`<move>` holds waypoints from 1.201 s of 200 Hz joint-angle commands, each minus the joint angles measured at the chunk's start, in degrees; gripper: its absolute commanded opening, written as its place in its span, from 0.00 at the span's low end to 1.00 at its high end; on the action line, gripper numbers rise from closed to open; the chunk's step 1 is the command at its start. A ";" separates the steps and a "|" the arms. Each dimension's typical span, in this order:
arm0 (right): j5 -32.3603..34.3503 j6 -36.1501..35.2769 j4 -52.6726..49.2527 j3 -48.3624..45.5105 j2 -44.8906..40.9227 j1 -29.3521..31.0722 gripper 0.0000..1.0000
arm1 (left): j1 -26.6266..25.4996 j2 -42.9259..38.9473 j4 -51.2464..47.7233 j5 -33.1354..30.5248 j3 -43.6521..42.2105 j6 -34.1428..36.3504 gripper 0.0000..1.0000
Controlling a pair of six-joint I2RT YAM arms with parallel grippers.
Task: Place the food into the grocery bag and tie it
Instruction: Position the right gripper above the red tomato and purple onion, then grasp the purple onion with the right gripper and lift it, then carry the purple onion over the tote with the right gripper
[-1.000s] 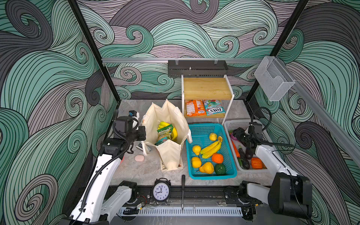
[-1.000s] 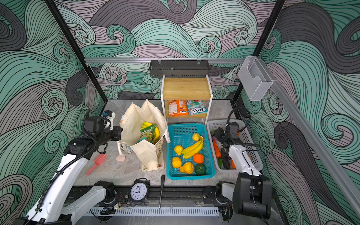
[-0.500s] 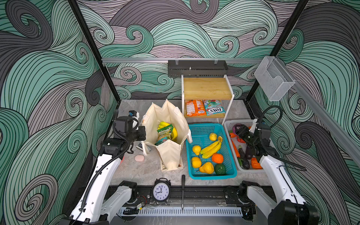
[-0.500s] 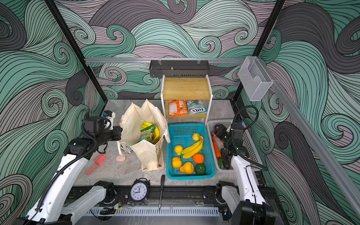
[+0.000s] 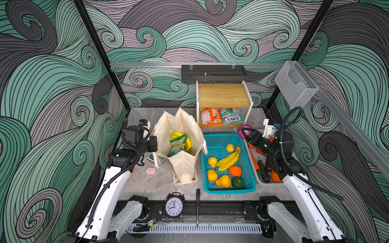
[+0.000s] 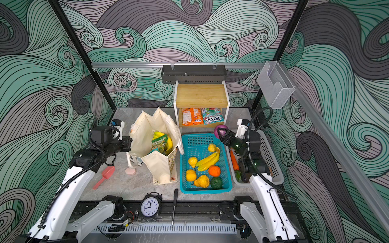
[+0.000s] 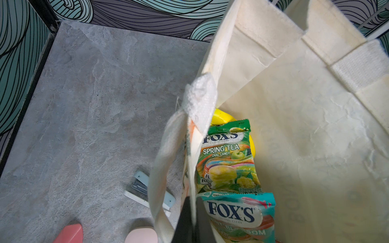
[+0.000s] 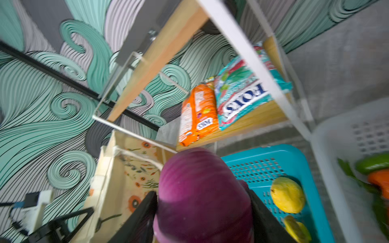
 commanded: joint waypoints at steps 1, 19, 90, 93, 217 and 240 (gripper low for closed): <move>1.09 0.15 2.35 2.64 0.30 5.65 0.54 | 0.36 0.20 -1.00 0.71 -0.25 0.50 0.00; 2.25 -0.72 3.38 4.62 1.77 10.97 0.54 | 0.36 0.38 -1.20 0.81 -0.16 0.60 0.00; 7.42 -6.78 2.59 16.29 11.14 28.57 0.54 | 0.36 0.12 -0.65 1.59 -0.33 0.73 0.00; 7.59 -6.92 2.67 16.69 11.75 28.97 0.54 | 0.39 0.15 -0.67 1.64 -0.33 0.75 0.00; 11.31 -15.23 -15.95 47.00 44.61 44.68 0.54 | 0.36 0.07 -0.02 4.05 -0.51 1.23 0.00; 8.63 -15.45 -20.44 53.47 51.23 45.02 0.53 | 0.40 -0.06 0.14 3.97 -0.60 1.39 0.00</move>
